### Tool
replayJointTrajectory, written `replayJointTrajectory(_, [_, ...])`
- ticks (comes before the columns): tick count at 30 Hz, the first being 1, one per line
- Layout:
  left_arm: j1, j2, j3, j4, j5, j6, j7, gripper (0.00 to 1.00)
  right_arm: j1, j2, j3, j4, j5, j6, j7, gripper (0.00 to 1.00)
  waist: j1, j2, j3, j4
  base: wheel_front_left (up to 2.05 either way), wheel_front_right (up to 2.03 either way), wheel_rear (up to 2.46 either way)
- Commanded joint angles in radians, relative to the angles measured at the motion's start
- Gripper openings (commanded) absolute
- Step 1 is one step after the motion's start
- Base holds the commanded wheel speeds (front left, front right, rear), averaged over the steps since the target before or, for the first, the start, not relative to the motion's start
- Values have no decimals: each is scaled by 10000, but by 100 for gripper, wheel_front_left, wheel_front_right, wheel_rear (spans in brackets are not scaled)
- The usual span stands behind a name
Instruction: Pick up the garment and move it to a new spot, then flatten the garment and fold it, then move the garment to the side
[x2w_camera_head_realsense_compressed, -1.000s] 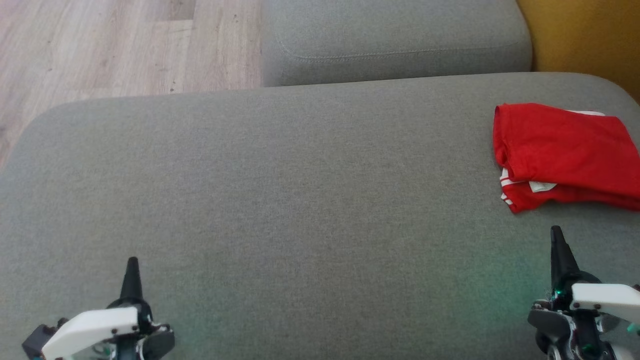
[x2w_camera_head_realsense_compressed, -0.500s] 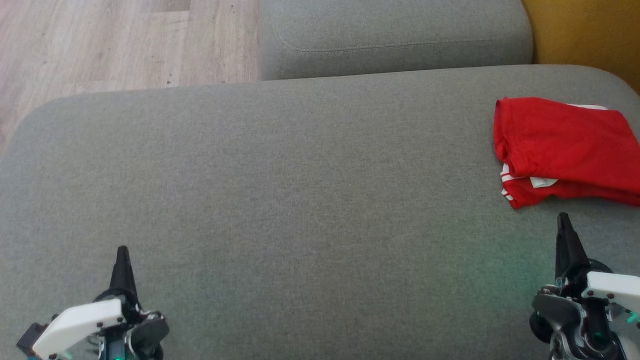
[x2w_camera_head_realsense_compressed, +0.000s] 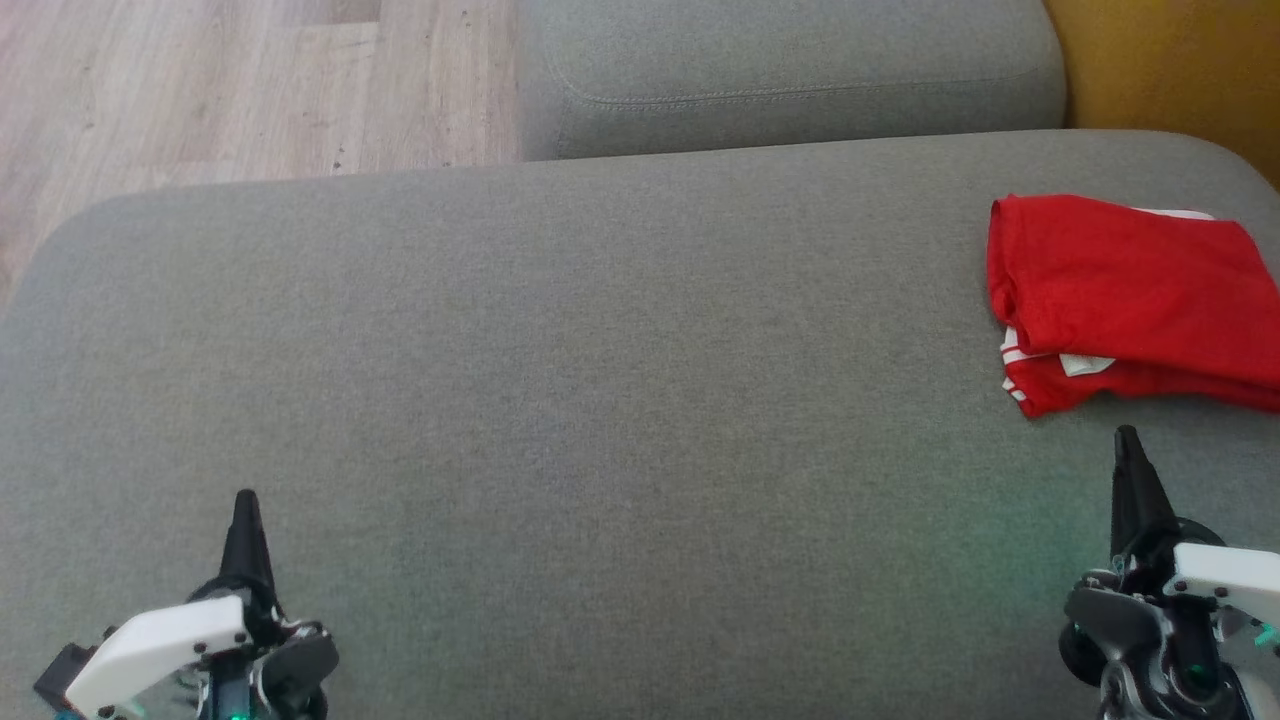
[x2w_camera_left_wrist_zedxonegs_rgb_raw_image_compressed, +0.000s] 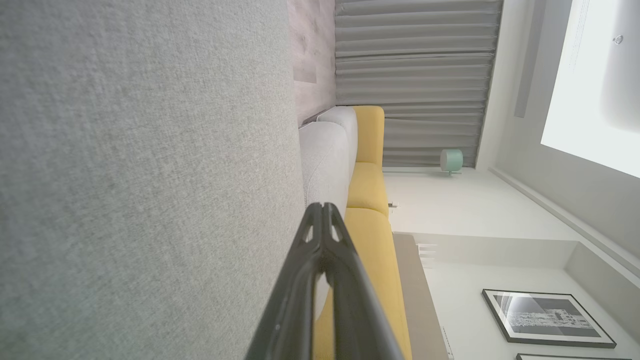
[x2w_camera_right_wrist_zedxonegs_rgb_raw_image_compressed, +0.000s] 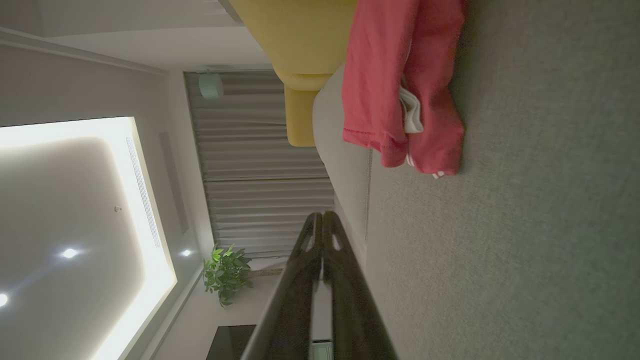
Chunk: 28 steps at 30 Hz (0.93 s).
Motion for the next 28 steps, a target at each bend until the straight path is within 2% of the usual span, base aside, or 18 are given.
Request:
replayJointTrajectory(1, [-509,50,392,-292,-25,-67,44,0,-554,-76,209,-366,70,69,58,0,0,0,-1,0,0,0,0])
replayJointTrajectory(28, [-511,34,415,-292,-6,-67,62,0,-553,-76,209,-366,71,69,57,0,0,0,-1,0,0,0,0])
